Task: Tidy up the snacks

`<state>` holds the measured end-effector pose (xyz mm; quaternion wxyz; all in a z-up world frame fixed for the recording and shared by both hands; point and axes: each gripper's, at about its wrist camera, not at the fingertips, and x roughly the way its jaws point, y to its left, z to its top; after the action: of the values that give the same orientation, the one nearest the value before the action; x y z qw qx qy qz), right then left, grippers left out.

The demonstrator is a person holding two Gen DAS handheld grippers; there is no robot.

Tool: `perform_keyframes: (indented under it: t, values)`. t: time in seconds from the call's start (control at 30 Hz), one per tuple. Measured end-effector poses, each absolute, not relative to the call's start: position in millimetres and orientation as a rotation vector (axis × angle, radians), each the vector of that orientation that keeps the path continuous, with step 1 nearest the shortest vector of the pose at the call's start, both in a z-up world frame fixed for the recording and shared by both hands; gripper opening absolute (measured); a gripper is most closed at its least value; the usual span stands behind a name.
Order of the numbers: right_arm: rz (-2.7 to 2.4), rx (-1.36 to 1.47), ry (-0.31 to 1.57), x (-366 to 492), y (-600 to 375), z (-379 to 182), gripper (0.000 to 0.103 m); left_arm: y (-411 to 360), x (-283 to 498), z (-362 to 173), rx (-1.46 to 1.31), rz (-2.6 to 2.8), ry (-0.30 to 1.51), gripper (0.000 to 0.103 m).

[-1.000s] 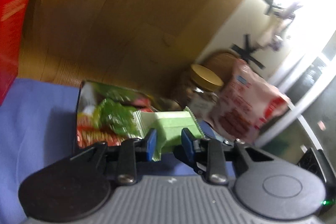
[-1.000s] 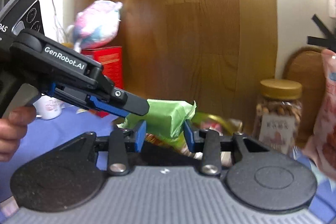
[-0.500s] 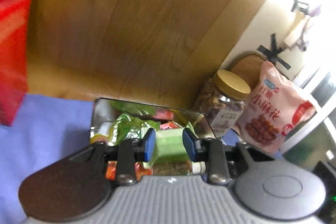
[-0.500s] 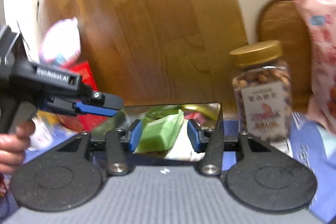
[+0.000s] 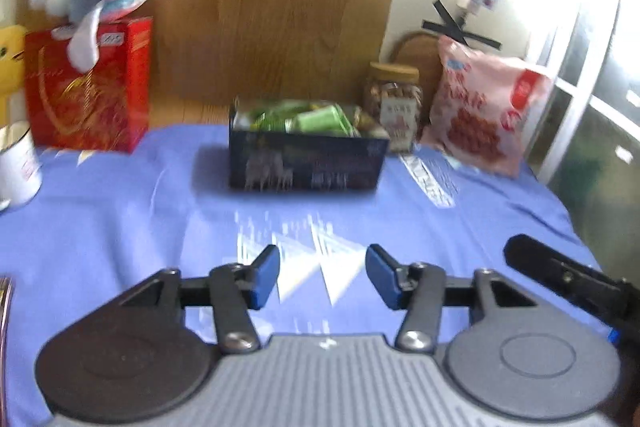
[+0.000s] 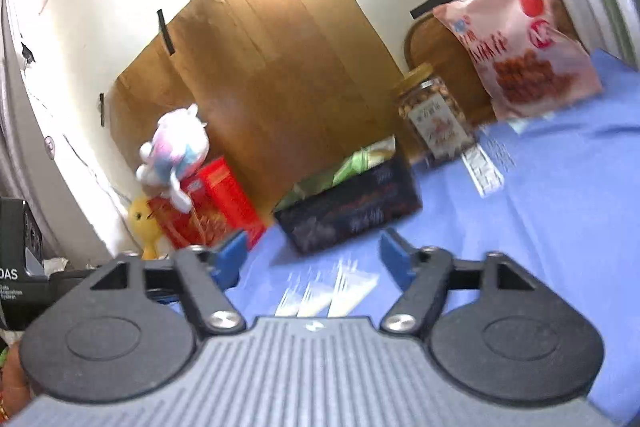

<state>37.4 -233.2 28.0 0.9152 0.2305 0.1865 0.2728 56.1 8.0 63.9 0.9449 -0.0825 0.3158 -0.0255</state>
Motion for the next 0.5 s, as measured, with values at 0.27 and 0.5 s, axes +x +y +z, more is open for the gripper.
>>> perform_keyframes:
  t: [0.27,0.5]
  values:
    - [0.560,0.381,0.382,-41.9,-215.1,35.8,0.102,9.5,-13.2,52.1,-0.156,0.077,0.654,0.078]
    - [0.515,0.403,0.342,-72.7,-217.2,42.2,0.103,5.1,-53.5,69.3,-0.084,0.168,0.545,0.103]
